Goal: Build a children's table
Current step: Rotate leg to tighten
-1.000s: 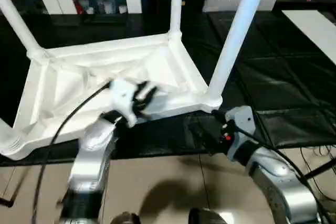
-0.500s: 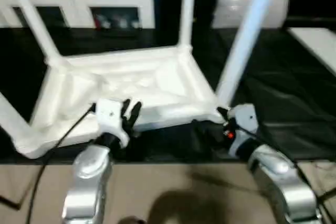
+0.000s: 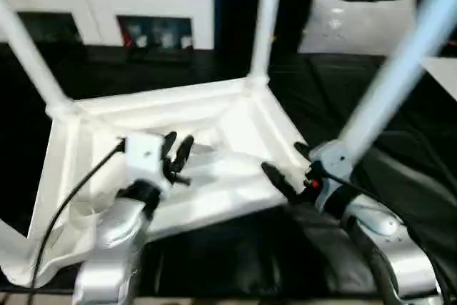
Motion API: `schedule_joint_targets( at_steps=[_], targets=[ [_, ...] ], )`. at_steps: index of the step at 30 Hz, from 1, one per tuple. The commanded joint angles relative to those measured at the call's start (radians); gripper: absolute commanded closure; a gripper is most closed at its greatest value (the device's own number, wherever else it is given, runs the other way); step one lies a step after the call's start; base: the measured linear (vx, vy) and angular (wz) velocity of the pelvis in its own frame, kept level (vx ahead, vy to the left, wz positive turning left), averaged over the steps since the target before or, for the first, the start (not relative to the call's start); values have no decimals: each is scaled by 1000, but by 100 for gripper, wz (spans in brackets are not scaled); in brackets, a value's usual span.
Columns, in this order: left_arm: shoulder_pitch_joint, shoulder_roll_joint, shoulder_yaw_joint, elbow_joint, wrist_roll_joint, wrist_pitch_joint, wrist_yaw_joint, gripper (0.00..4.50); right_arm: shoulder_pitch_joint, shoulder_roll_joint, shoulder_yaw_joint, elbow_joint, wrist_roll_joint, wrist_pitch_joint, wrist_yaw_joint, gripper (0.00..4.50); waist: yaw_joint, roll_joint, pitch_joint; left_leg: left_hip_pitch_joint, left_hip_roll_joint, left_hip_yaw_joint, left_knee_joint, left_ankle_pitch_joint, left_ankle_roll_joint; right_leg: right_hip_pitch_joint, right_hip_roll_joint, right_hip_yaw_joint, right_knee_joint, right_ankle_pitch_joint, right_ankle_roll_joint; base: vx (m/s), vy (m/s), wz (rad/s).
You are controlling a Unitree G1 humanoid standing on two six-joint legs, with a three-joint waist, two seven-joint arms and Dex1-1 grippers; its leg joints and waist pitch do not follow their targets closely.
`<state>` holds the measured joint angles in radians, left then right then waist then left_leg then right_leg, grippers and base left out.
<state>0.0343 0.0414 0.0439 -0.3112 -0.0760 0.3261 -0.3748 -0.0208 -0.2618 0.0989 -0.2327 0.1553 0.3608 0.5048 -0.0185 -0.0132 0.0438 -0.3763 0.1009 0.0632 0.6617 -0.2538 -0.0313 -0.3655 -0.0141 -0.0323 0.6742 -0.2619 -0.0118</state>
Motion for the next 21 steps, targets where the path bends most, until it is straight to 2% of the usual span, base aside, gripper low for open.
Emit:
schedule_joint_targets(
  at_steps=[1,2,3,4,5,6,7,8,9,10,11,12,13,14,15,16,17,18,19,20,21],
  targets=[
    [35,44,-18,-63,-83,41,-118,246,21,-31,5,-24,4,-3,21,0,6,35,-71,56,141,-60,-36,715,124,20,-82,37,-5,698,-117,117,38,5],
    [43,67,-30,-75,-98,54,-154,230,21,-37,3,-21,2,-6,23,0,-9,26,-63,81,158,-82,-47,867,165,-12,-127,69,-51,376,-113,69,61,11],
    [46,74,-33,-79,-102,57,-163,225,21,-38,2,-20,1,-6,23,0,4,14,-43,37,107,-32,-59,641,140,21,-133,71,-83,347,-152,69,61,11],
    [59,115,-50,-98,-117,80,-217,225,17,-50,-6,-12,-3,-6,21,0,9,13,-37,22,96,-20,-73,508,134,39,-132,67,-84,319,-174,0,0,0],
    [68,150,-63,-114,-128,95,-259,202,13,-59,-13,-6,-4,-6,20,0,16,6,-27,9,100,-7,-94,224,115,58,-141,70,-101,212,-204,0,0,0],
    [68,150,-63,-114,-128,95,-259,202,13,-59,-13,-6,-4,-6,20,0,16,5,-20,12,105,-4,-102,100,102,56,-140,70,-108,137,-221,0,0,0],
    [76,189,-72,-135,-145,116,-302,185,11,-67,-20,-6,-4,-2,23,0,13,4,-1,20,112,4,-118,-105,79,48,-135,70,-123,-45,-241,-81,9,2],
    [84,232,-79,-158,-169,138,-342,185,11,-74,-26,-11,0,2,29,0,8,6,11,30,117,11,-128,-259,46,37,-132,72,-134,-241,-241,-84,4,0],
    [84,232,-79,-158,-169,138,-342,169,11,-74,-26,-11,0,2,29,0,2,5,22,36,119,13,-132,-362,8,27,-135,74,-146,-404,-215,-84,4,0],
    [85,240,-81,-163,-175,145,-350,157,10,-75,-27,-12,0,3,30,0,-2,6,22,39,119,13,-132,-387,-9,23,-135,74,-149,-446,-203,-82,0,-4],
    [92,331,-94,-212,-240,207,-433,148,10,-84,-29,-24,5,14,37,0,-8,-6,20,31,118,12,-135,-365,-17,27,-135,77,-148,-438,-186,-69,-1,-6],
    [92,331,-94,-212,-240,207,-433,148,10,-84,-29,-24,5,14,37,0,-5,1,22,32,119,11,-138,-354,-17,23,-135,79,-146,-424,-184,-69,-1,-6],
    [81,388,-122,-220,-235,229,-478,137,8,-91,-26,-28,4,19,40,0,-8,1,23,29,118,14,-141,-344,-14,19,-128,79,-143,-386,-181,0,0,0],
    [46,460,-177,-184,-143,199,-514,137,2,-102,-18,-30,-5,16,40,0,-9,5,28,28,119,15,-144,-334,-13,18,-126,79,-142,-357,-180,0,0,0],
    [15,480,-206,-132,-57,154,-500,137,-2,-106,-20,-27,-7,14,36,0,-9,2,30,28,119,16,-147,-335,-9,17,-124,79,-145,-354,-171,0,0,0],
    [-6,484,-218,-95,-3,124,-478,137,-5,-107,-23,-26,-9,13,32,0,-9,4,27,37,119,21,-142,-320,-7,13,-124,83,-144,-330,-166,0,0,0],
    [-40,487,-234,-33,81,76,-439,137,-11,-109,-28,-23,-12,13,25,0,-11,8,28,31,119,22,-142,-283,-2,20,-126,83,-144,-293,-176,0,0,0],
    [-61,493,-246,0,120,53,-415,137,-14,-113,-30,-20,-15,11,24,0,-11,14,26,29,120,23,-141,-274,1,22,-126,83,-144,-285,-175,0,0,0],
    [-67,496,-249,9,131,46,-408,137,-15,-114,-30,-19,-17,10,23,0,-11,10,20,34,120,26,-137,-247,3,23,-129,84,-141,-252,-186,0,0,0],
    [-85,530,-284,34,169,31,-408,137,-21,-121,-37,-15,-22,8,23,0,-11,15,15,20,124,23,-139,-179,12,37,-132,80,-130,-153,-210,0,0,0],
    [-97,564,-316,48,195,24,-415,137,-26,-126,-42,-10,-28,6,21,0,-7,17,14,27,125,26,-138,-175,24,29,-128,78,-130,-123,-212,0,0,0]
  ],
)
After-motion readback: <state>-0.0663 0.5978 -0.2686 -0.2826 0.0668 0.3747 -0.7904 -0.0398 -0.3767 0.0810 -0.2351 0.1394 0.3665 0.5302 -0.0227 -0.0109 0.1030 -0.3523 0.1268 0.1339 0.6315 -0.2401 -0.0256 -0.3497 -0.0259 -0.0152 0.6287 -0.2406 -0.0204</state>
